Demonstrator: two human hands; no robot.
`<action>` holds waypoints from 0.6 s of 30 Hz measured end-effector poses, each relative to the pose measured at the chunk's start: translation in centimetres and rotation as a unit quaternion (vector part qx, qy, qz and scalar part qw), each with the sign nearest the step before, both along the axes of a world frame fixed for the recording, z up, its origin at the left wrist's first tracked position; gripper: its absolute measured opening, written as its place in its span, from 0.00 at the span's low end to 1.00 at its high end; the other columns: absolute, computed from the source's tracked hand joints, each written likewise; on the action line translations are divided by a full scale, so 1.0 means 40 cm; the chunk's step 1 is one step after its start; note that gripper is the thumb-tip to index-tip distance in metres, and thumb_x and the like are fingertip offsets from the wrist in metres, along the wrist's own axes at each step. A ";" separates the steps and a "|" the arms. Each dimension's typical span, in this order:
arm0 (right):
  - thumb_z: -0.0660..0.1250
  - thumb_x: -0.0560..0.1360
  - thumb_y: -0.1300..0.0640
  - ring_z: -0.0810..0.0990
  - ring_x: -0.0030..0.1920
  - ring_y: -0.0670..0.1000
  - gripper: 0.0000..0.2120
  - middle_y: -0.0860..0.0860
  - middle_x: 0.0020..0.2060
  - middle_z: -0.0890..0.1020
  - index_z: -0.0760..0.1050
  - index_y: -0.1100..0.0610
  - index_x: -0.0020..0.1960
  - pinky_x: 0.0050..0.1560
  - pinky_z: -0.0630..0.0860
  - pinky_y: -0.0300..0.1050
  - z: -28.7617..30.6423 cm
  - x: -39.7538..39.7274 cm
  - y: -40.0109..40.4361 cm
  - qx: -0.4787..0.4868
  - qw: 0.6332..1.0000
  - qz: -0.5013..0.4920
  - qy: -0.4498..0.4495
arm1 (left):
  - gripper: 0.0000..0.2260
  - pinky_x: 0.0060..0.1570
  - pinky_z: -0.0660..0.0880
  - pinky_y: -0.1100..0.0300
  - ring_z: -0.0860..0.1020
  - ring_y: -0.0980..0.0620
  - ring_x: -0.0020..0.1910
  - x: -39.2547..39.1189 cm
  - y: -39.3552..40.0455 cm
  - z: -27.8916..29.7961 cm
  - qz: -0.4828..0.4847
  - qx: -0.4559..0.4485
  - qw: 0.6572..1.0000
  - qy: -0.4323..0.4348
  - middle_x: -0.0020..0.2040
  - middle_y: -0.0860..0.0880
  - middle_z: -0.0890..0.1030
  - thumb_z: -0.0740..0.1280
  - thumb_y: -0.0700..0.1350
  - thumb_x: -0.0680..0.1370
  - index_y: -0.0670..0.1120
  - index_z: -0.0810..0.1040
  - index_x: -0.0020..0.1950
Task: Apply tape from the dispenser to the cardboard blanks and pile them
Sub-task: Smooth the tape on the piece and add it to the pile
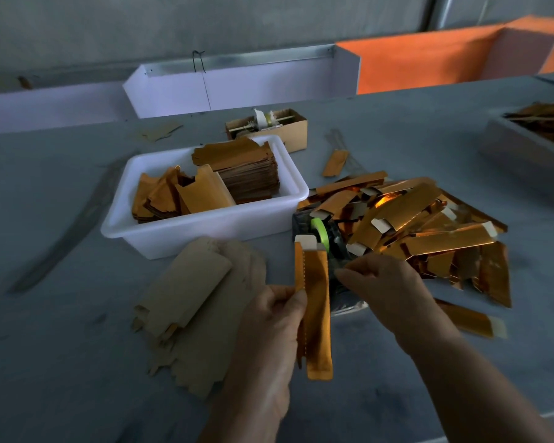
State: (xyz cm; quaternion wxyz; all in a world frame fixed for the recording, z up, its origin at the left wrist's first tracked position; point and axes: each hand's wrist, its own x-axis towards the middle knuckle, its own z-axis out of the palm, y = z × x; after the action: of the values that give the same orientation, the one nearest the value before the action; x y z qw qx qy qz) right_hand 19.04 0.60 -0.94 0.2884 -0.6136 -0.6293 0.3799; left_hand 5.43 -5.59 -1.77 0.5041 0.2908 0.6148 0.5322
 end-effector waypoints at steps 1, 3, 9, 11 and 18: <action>0.67 0.75 0.52 0.76 0.41 0.44 0.06 0.46 0.40 0.77 0.74 0.46 0.40 0.34 0.67 0.34 0.001 -0.001 0.000 -0.003 1.000 0.001 0.006 | 0.06 0.33 0.72 0.61 0.76 0.56 0.31 0.002 0.002 0.000 -0.002 0.005 1.000 0.000 0.31 0.52 0.79 0.67 0.43 0.78 0.46 0.79 0.41; 0.67 0.75 0.54 0.76 0.39 0.44 0.07 0.46 0.39 0.77 0.74 0.46 0.39 0.34 0.67 0.34 0.005 -0.005 0.001 -0.006 1.000 -0.007 0.022 | 0.05 0.29 0.72 0.66 0.76 0.60 0.29 0.009 0.007 0.002 -0.007 0.014 1.000 -0.007 0.30 0.53 0.79 0.67 0.43 0.78 0.45 0.79 0.42; 0.68 0.75 0.56 0.76 0.35 0.45 0.08 0.49 0.35 0.79 0.76 0.50 0.37 0.32 0.69 0.37 0.007 -0.023 0.002 -0.036 0.995 -0.060 0.069 | 0.05 0.29 0.72 0.68 0.77 0.61 0.30 0.026 0.018 0.003 -0.039 0.025 0.999 -0.014 0.32 0.54 0.81 0.67 0.44 0.78 0.45 0.79 0.45; 0.68 0.74 0.56 0.76 0.34 0.46 0.07 0.50 0.34 0.80 0.76 0.51 0.37 0.31 0.69 0.37 0.004 -0.026 0.002 -0.035 0.994 -0.072 0.069 | 0.05 0.31 0.72 0.66 0.77 0.60 0.30 0.027 0.020 -0.001 -0.042 0.027 0.999 -0.011 0.32 0.54 0.80 0.67 0.45 0.78 0.46 0.79 0.44; 0.66 0.75 0.58 0.76 0.34 0.42 0.10 0.45 0.32 0.78 0.77 0.50 0.35 0.31 0.67 0.34 -0.002 -0.035 -0.002 0.038 0.996 -0.079 0.021 | 0.05 0.37 0.74 0.61 0.78 0.59 0.31 0.030 0.029 -0.010 -0.038 0.037 0.999 0.011 0.32 0.54 0.81 0.67 0.45 0.77 0.49 0.79 0.42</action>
State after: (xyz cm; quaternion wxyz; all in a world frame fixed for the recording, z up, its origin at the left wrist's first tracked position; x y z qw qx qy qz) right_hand 17.65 0.52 -1.03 0.3534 -0.6418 -0.5867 0.3450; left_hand 6.65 -4.44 -2.16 0.5061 0.3381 0.5885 0.5323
